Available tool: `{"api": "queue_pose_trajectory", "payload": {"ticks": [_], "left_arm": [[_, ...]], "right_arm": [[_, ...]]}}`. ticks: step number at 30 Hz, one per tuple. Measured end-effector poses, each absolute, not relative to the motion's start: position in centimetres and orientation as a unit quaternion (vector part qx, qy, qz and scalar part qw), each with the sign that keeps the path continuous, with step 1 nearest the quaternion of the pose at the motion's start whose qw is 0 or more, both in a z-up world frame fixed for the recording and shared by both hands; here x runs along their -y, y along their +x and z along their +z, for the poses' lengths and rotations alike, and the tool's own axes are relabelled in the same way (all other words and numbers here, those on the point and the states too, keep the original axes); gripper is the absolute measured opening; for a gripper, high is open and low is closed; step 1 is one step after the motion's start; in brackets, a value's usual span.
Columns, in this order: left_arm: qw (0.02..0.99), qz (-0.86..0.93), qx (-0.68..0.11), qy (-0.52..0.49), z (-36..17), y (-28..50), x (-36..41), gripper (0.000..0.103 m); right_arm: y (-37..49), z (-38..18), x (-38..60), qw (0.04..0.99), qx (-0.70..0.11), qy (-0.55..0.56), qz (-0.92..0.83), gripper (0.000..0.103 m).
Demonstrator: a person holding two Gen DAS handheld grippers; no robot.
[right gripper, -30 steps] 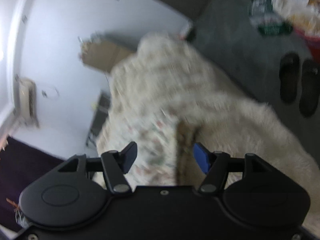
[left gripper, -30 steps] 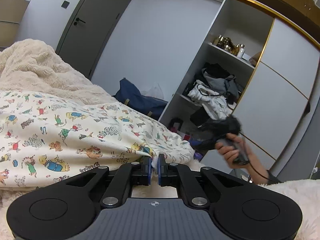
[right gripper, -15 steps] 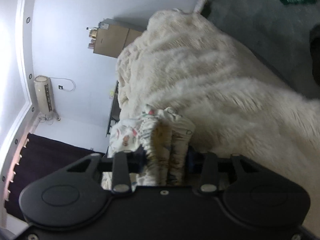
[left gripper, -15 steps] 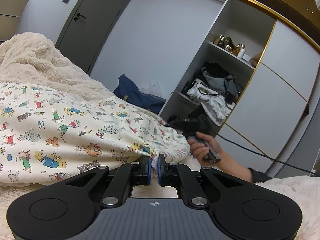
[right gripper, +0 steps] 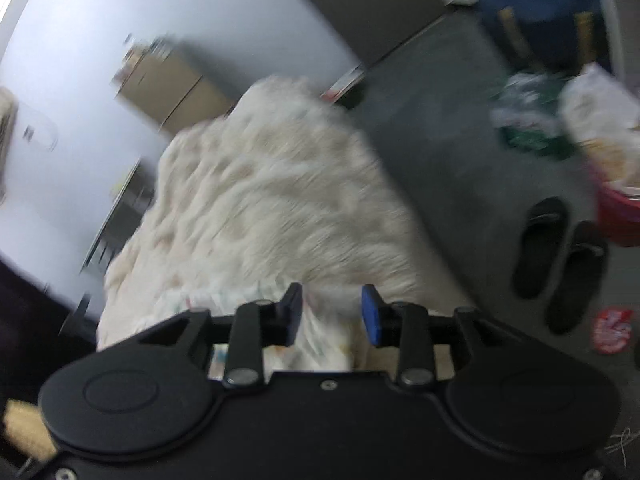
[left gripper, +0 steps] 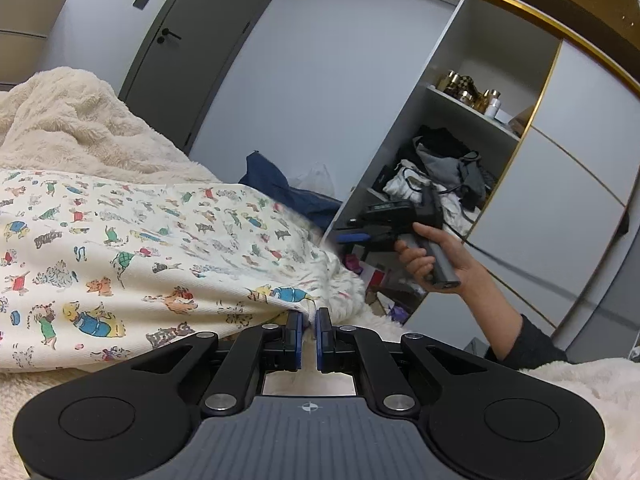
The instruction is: Fold clothes
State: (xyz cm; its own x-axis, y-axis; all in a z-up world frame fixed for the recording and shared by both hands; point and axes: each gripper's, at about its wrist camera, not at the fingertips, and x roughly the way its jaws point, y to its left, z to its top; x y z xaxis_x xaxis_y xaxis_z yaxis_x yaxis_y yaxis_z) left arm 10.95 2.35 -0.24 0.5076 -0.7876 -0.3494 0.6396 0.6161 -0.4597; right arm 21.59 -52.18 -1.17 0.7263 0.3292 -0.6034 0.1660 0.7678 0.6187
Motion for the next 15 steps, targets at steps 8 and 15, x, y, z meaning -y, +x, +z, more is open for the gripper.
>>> {"api": "queue_pose_trajectory", "payload": {"ticks": [8, 15], "left_arm": [[0.869, -0.399, -0.26, -0.135, 1.4, 10.1, -4.4, 0.049], [0.909, -0.316, -0.191, -0.192, 3.5, 8.1, -14.5, 0.078]], "right_arm": [[12.3, -2.7, 49.5, 0.815, -0.37, 0.413, 0.171, 0.057], [12.5, -6.7, 47.4, 0.739, -0.441, 0.457, 0.225, 0.059]]}}
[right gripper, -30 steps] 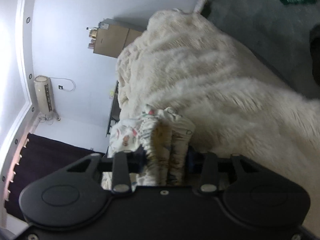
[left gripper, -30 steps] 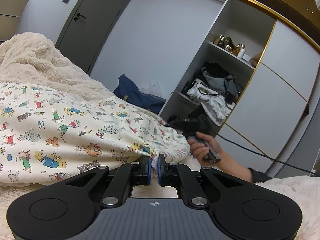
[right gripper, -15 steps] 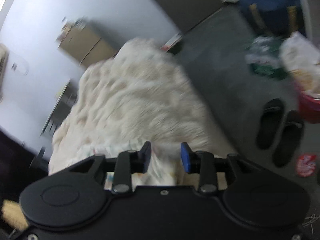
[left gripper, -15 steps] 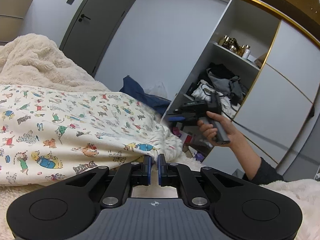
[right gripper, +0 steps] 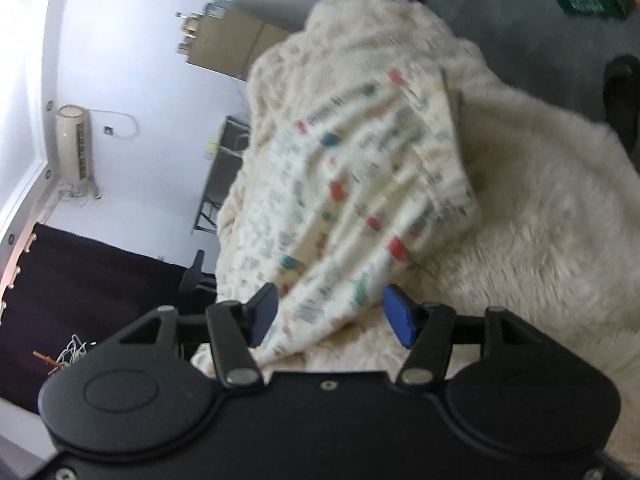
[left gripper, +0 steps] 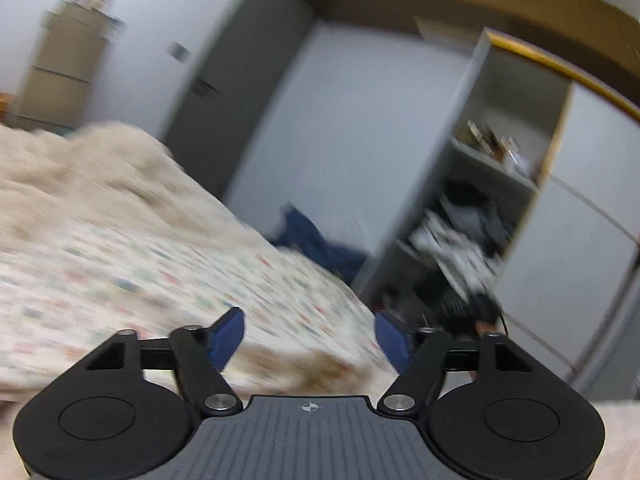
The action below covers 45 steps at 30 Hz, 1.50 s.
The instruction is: Fold clothes
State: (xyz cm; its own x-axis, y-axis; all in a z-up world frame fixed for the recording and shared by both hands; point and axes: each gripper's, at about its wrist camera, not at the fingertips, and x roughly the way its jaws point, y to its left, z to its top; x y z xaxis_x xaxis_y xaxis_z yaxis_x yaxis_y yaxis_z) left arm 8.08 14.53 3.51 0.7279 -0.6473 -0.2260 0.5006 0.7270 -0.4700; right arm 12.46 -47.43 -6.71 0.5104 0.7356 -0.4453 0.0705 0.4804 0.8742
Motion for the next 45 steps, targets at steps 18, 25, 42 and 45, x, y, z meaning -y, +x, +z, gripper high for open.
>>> {"api": "queue_pose_trajectory", "payload": {"ticks": [18, 25, 42, 45], "left_arm": [[0.806, 0.061, -0.189, -0.558, -16.5, 14.3, -38.1, 0.049], [0.814, 0.098, -0.18, -0.544, -11.9, 15.9, -39.4, 0.002], [0.84, 0.174, -0.208, -0.47, -4.8, 13.1, -41.5, 0.033], [0.841, 0.176, -0.225, -0.46, -6.5, 11.7, -42.4, 0.046]], "right_arm": [[13.6, -11.7, 45.6, 0.708, -0.33, 0.622, 0.053, 0.051], [15.6, -9.3, 45.3, 0.737, -0.292, 0.609, 0.02, 0.015], [15.5, -6.0, 47.9, 0.719, -0.347, 0.602, 0.019, 0.027], [13.6, -5.3, 49.1, 0.712, -0.33, 0.619, 0.026, 0.037]]}}
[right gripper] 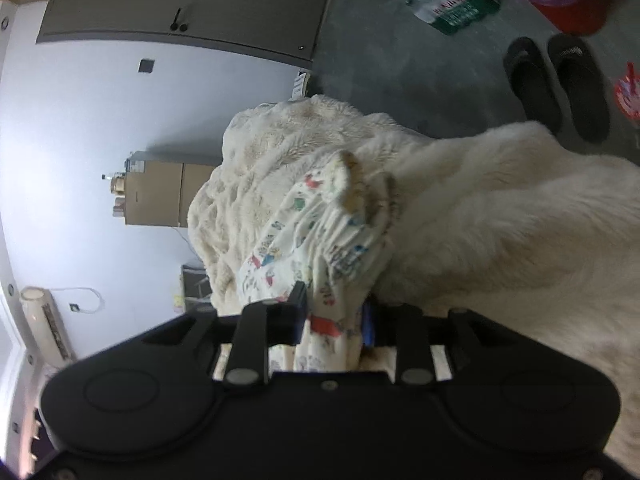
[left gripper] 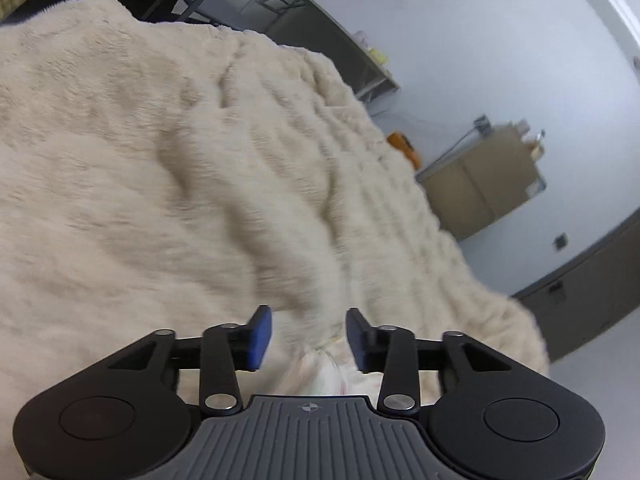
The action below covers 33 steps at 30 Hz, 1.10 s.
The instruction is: Fold clothes
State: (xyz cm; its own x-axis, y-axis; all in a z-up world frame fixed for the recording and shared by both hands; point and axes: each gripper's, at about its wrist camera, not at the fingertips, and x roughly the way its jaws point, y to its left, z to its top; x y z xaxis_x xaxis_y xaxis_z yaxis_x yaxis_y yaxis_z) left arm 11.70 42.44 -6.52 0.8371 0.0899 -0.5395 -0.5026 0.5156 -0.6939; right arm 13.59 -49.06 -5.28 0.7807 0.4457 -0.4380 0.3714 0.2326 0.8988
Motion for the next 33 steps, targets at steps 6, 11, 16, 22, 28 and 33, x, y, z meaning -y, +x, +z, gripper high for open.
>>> {"api": "queue_pose_trajectory", "payload": {"ticks": [6, 11, 16, 22, 28, 33], "left_arm": [[0.793, 0.14, -0.237, -0.543, -10.9, 8.8, -44.1, 0.067], [0.769, 0.09, -0.25, -0.582, -14.5, 9.7, -43.0, 0.068], [0.816, 0.076, -0.235, -0.522, -13.4, 11.2, -40.9, 0.009], [0.888, 0.173, -0.273, -0.326, -7.0, 11.9, -38.4, 0.013], [0.952, 0.061, -0.239, -0.183, -1.0, 11.3, -30.6, 0.069], [0.959, -0.038, -0.282, -0.009, 1.3, 11.6, -20.1, 0.069]], "right_arm": [[10.7, -0.6, 51.5, 0.747, -0.235, 0.62, 0.048, 0.054], [10.7, 0.8, 51.3, 0.757, -0.22, 0.61, 0.079, 0.057], [12.6, -0.5, 48.4, 0.744, -0.274, 0.594, 0.134, 0.057], [13.4, -1.1, 44.5, 0.763, -0.313, 0.543, 0.161, 0.058], [13.6, 3.0, 35.8, 0.839, -0.361, 0.298, 0.276, 0.06], [10.2, 6.5, 23.5, 0.879, -0.341, -0.019, 0.334, 0.06]]}}
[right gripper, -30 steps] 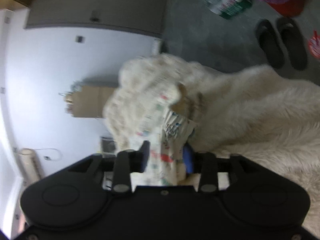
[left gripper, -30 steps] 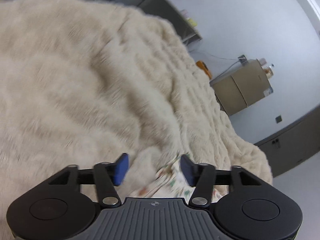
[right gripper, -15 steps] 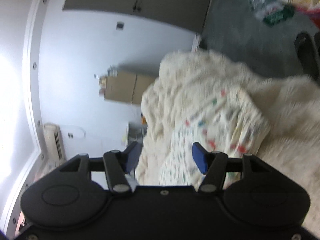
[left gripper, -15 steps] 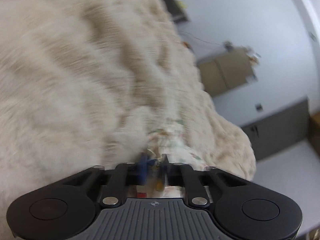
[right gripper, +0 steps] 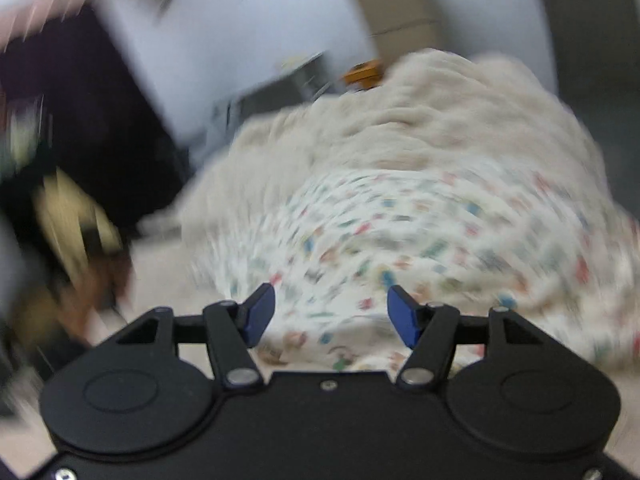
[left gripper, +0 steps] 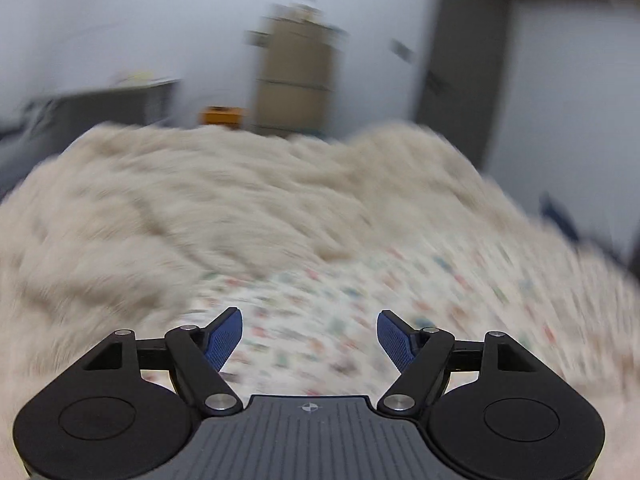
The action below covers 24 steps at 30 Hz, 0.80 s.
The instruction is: Fold clothes
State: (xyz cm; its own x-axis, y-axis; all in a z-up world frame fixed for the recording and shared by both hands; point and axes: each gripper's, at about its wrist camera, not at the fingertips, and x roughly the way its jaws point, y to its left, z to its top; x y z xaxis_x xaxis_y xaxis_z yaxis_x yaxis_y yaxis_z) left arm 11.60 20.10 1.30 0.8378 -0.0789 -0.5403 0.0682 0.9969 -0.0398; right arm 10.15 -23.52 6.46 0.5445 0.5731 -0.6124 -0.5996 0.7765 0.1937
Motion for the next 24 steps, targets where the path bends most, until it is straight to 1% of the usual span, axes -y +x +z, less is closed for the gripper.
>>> {"api": "queue_pose_trajectory", "payload": {"ticks": [2, 5, 6, 7, 9, 10, 15, 16, 17, 18, 19, 22, 24], "left_arm": [[0.954, -0.088, -0.282, 0.043, 1.9, 10.6, -15.7, 0.069], [0.95, -0.132, -0.279, 0.057, 2.0, 9.8, -12.7, 0.069], [0.948, -0.144, -0.277, 0.061, 2.2, 9.6, -12.0, 0.069], [0.946, -0.161, -0.273, 0.069, 2.5, 9.1, -11.0, 0.069], [0.939, -0.192, -0.271, 0.083, 2.5, 8.9, -9.7, 0.069], [0.935, -0.209, -0.27, 0.092, 2.4, 8.8, -9.0, 0.069], [0.913, -0.275, -0.261, 0.152, 1.5, 7.5, -5.0, 0.069], [0.908, -0.281, -0.263, 0.165, 1.1, 7.4, -4.2, 0.064], [0.903, -0.283, -0.266, 0.182, 0.5, 7.7, -3.0, 0.05], [0.9, -0.281, -0.269, 0.195, 0.1, 7.9, -2.2, 0.043], [0.9, -0.279, -0.266, 0.206, 0.0, 7.9, -1.5, 0.038], [0.885, -0.296, -0.235, 0.272, -0.8, 7.1, 2.1, 0.036], [0.879, -0.307, -0.207, 0.301, -0.8, 6.2, 3.9, 0.036]], "right_arm": [[9.1, 6.5, 20.2, 0.873, -0.335, -0.091, 0.342, 0.057], [8.1, 5.3, 14.6, 0.849, -0.339, -0.199, 0.354, 0.053], [8.0, 4.6, 13.2, 0.84, -0.343, -0.229, 0.354, 0.049], [8.1, 4.1, 12.3, 0.834, -0.346, -0.248, 0.352, 0.043], [8.4, 3.1, 10.9, 0.822, -0.354, -0.284, 0.343, 0.004], [8.9, 3.3, 10.9, 0.826, -0.352, -0.282, 0.338, 0.002], [12.4, 6.5, 13.9, 0.863, -0.338, -0.185, 0.328, 0.002], [12.8, 7.0, 14.5, 0.865, -0.34, -0.168, 0.33, 0.002], [13.2, 7.6, 15.3, 0.865, -0.343, -0.151, 0.333, 0.002], [13.3, 8.0, 15.8, 0.866, -0.344, -0.144, 0.334, 0.002], [13.3, 8.2, 16.0, 0.866, -0.343, -0.145, 0.333, 0.002], [13.3, 8.4, 16.2, 0.868, -0.341, -0.147, 0.33, 0.002], [13.2, 8.5, 16.1, 0.868, -0.339, -0.151, 0.329, 0.002]]}}
